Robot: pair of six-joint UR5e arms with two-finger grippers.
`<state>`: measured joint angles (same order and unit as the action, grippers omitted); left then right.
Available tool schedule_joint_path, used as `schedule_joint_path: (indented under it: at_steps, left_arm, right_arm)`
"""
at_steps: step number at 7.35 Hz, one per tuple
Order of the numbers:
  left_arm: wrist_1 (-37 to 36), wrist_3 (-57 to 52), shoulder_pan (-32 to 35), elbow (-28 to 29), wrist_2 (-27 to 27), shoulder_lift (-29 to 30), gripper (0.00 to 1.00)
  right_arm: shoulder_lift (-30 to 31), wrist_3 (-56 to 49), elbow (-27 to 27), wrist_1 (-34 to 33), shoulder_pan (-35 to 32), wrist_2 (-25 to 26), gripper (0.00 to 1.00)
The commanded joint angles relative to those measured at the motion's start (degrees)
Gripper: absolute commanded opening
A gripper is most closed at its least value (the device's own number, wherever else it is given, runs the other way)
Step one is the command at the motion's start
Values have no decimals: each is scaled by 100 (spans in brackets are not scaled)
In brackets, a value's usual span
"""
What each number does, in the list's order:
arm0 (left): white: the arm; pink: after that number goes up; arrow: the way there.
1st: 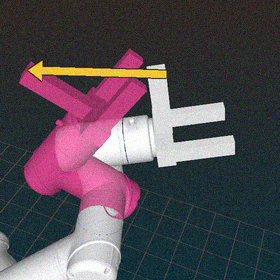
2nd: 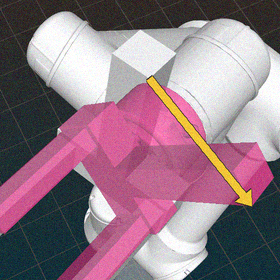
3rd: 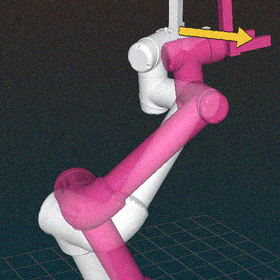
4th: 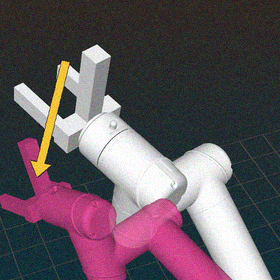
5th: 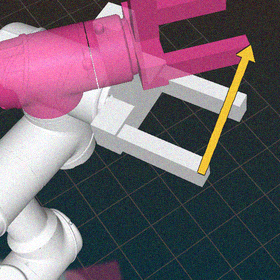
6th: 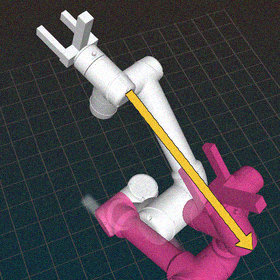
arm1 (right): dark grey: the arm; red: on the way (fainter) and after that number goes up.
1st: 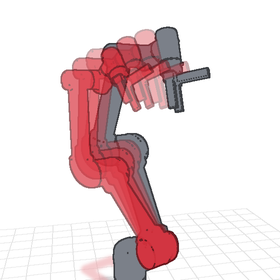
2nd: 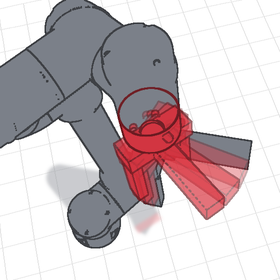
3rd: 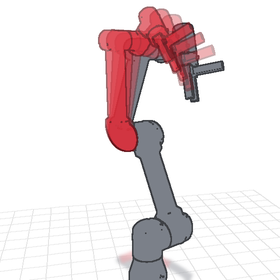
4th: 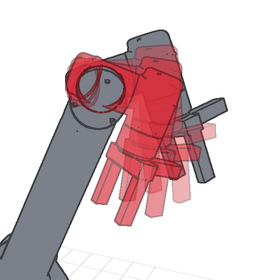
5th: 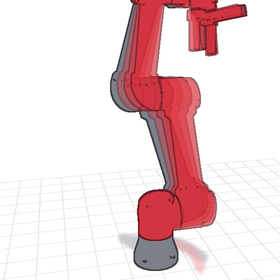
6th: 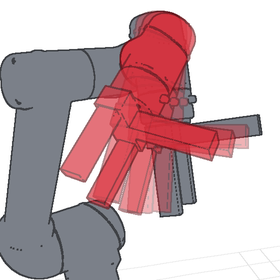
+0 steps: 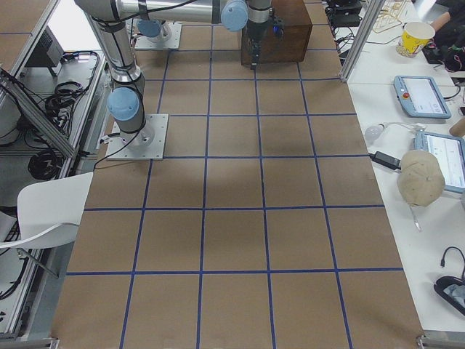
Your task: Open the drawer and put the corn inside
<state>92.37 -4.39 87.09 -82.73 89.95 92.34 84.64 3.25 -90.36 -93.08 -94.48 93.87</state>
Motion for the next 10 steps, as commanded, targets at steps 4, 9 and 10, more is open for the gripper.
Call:
schedule_joint_path:
  at_steps: [4,9,10]
  left_arm:
    - [9,0,18,-23,5,-5,100]
    - [27,-255,10,-41,-21,12,100]
    - [35,-255,-17,2,-22,-23,100]
  right_arm:
    - [0,0,1,-9,0,0,100]
    - [0,0,1,-9,0,0,100]
    - [0,0,1,0,0,0,100]
